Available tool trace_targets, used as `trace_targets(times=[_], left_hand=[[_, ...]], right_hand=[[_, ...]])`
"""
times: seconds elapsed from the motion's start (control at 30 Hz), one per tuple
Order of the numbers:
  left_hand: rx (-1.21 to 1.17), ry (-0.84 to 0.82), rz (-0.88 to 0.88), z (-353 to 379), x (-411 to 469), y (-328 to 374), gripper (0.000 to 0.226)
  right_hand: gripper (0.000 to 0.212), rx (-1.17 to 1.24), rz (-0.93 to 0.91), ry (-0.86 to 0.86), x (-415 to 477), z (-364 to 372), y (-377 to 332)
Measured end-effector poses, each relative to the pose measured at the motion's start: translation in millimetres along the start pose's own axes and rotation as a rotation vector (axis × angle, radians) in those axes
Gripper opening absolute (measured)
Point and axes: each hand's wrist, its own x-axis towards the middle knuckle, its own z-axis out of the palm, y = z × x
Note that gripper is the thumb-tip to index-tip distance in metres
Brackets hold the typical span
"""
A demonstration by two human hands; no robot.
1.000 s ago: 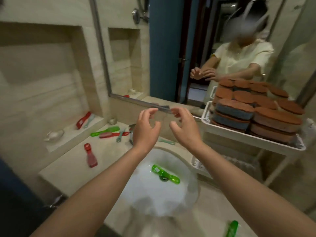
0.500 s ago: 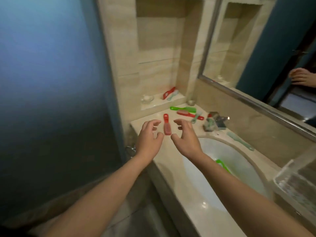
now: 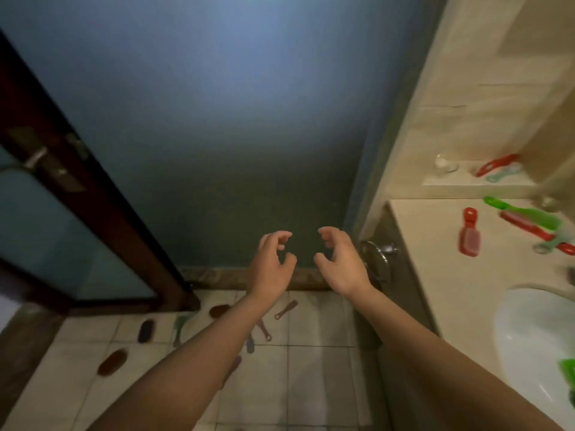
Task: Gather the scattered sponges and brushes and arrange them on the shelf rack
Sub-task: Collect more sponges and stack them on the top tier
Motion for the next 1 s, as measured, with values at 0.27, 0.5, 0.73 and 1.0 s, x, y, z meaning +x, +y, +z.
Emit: trace_targets(times=[0.27, 0.5, 0.73, 1.0], left_hand=[[0.050, 0.137, -0.180, -97.1, -30.4, -98.7, 0.041], [0.079, 0.294, -0.285, -177.0, -62.5, -165.8, 0.039], [0.048, 0.449, -0.417, -221.3, -94.0, -201.9, 0.041], [0.093, 0.650, -0.585, -257.1, -118.0, -222.2, 0.043]], right_hand=[[0.050, 0.037, -0.081, -0.220, 2.9, 121.4, -68.4], [0.051, 0.019, -0.173, -0.427, -6.0, 213.1, -133.2], [0.052, -0.048, -0.276, -0.605, -14.3, 273.7, -166.6], [0.052, -0.059, -0.394, -0.831, -0.9, 337.2, -203.9]])
